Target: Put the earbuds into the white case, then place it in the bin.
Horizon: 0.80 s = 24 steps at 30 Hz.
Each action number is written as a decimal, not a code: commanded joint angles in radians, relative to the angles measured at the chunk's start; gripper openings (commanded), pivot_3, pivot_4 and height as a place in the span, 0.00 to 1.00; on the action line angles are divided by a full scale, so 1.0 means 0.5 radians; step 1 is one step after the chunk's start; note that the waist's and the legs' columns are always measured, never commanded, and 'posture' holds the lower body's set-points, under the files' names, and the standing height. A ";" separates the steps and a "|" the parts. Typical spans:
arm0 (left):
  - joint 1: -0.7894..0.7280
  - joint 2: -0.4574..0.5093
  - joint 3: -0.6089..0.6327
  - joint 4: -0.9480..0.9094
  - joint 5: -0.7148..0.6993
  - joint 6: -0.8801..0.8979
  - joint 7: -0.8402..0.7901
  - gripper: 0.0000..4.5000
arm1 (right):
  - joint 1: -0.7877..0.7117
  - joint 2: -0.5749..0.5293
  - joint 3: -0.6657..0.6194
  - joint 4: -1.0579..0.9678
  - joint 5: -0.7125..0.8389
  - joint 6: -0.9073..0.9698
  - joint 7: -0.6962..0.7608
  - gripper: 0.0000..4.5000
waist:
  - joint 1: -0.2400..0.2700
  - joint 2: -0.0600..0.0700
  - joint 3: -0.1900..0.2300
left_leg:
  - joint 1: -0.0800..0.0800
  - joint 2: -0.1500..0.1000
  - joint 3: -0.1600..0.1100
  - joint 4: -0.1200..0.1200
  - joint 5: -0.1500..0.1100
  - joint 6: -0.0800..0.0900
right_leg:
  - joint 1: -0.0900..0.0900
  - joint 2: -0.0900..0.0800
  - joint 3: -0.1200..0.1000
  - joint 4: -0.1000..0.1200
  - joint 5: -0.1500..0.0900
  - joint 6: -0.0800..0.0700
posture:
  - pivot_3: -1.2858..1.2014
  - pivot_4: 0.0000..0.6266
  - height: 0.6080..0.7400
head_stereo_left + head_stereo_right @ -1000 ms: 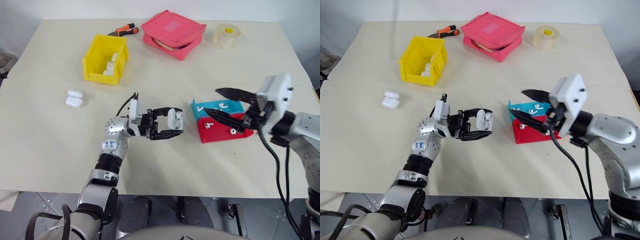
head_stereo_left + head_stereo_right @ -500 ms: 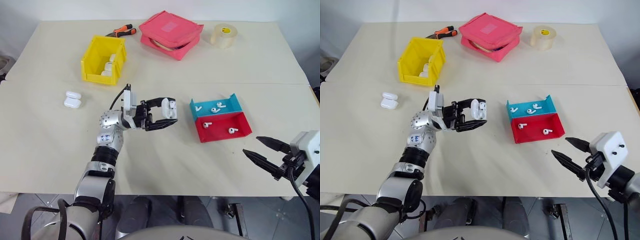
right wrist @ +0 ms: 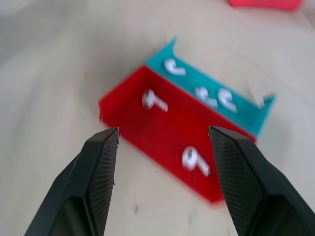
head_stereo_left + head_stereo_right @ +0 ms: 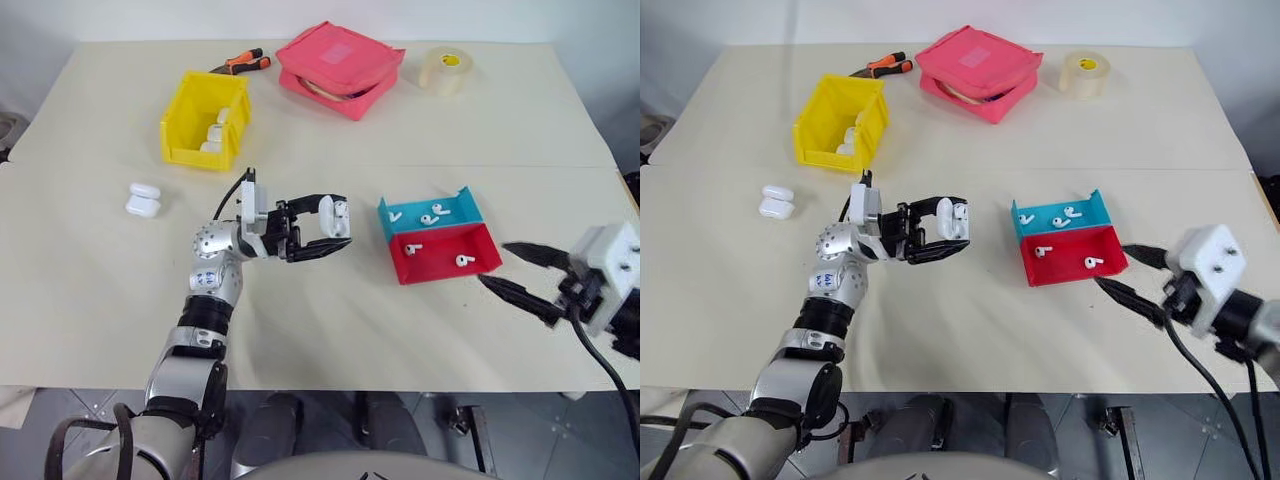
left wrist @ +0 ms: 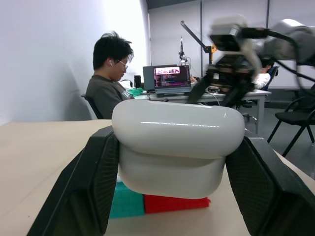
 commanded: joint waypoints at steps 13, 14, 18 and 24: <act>0.281 0.061 -0.007 -0.480 -0.027 0.082 0.237 0.63 | -1.588 -0.002 1.282 1.183 -0.672 -0.100 0.385 0.40 | -0.003 0.000 0.000 | -0.005 -0.001 -0.002 0.002 0.000 0.000 | -0.002 -0.004 -0.003 -0.012 0.002 0.003 | 0.52 0.24 1.00; 0.297 0.062 -0.012 -0.499 -0.028 0.083 0.246 0.63 | -1.676 0.014 1.364 1.249 -0.743 -0.060 0.407 0.40 | -0.005 0.000 0.000 | -0.005 -0.002 -0.002 0.001 0.000 0.000 | -0.002 -0.004 -0.003 -0.011 0.002 0.003 | 0.52 0.24 1.00; 0.340 0.060 -0.024 -0.559 -0.029 0.083 0.284 0.63 | -1.928 0.092 1.563 1.502 -0.962 -0.027 0.449 0.40 | -0.023 0.000 0.000 | -0.005 0.000 -0.001 0.001 0.000 0.000 | -0.003 -0.005 -0.003 -0.011 0.002 0.003 | 0.52 0.24 1.00; 0.377 0.057 -0.036 -0.606 -0.029 0.077 0.326 0.63 | -2.184 0.208 1.727 1.885 -1.241 -0.015 0.453 0.40 | -0.042 0.001 0.000 | -0.006 -0.002 -0.002 0.002 0.000 0.000 | -0.003 -0.005 -0.003 -0.008 0.002 0.003 | 0.52 0.24 1.00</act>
